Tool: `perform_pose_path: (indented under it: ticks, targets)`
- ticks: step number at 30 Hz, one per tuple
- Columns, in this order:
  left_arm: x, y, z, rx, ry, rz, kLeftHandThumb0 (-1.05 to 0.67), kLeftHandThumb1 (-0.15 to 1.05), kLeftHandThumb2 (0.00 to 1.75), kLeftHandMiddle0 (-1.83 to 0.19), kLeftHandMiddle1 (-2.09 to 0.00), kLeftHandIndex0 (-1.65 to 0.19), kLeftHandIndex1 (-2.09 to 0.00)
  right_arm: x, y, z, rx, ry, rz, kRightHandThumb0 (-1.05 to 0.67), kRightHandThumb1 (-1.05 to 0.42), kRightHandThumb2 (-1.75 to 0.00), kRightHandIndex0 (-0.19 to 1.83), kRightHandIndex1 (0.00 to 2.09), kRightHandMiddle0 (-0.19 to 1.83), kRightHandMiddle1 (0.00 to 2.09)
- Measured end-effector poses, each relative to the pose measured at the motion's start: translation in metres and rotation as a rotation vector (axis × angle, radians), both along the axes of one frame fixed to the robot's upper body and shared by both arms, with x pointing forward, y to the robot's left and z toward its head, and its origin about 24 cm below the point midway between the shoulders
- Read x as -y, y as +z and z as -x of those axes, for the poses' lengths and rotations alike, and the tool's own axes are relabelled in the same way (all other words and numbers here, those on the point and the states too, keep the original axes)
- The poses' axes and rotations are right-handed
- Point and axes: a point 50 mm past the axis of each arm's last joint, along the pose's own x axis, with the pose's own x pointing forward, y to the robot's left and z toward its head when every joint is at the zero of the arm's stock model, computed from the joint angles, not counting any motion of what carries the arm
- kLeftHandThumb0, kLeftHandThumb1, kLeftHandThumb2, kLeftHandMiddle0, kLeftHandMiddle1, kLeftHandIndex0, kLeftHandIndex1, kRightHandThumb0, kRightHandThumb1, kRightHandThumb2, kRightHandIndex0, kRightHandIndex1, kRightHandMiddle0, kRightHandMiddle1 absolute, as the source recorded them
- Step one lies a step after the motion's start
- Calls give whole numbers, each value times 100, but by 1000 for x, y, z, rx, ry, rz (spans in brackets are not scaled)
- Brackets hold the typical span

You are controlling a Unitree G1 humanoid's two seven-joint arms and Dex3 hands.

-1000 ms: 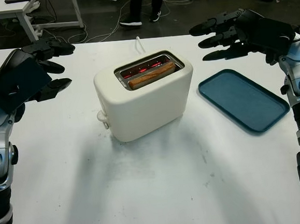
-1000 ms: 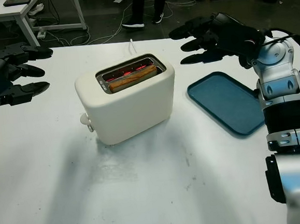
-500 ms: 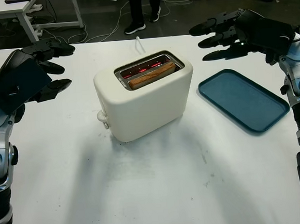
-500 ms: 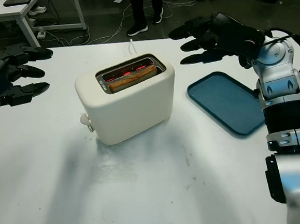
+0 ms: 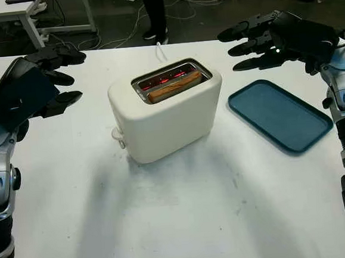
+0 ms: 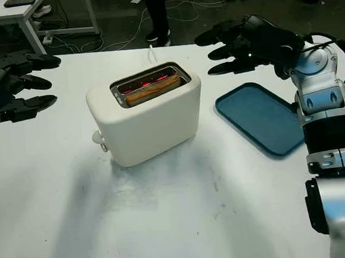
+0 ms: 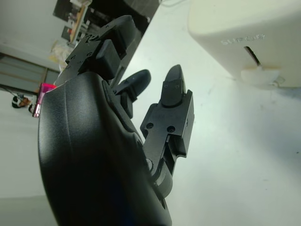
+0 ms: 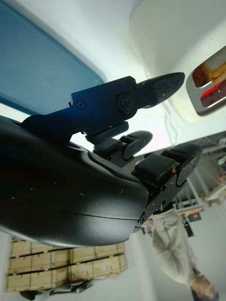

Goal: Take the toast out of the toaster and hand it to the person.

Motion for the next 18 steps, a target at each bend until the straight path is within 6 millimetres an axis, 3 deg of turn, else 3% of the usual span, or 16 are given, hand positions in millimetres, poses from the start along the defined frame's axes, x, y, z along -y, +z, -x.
perform_pose_path:
  ticks: [18]
  targets:
    - [0,0,0,-3,2,1,11,92,28,-14,-109,-34,-50,-1,1,0,13,11,6,-41,-78,0,72,10,69,0]
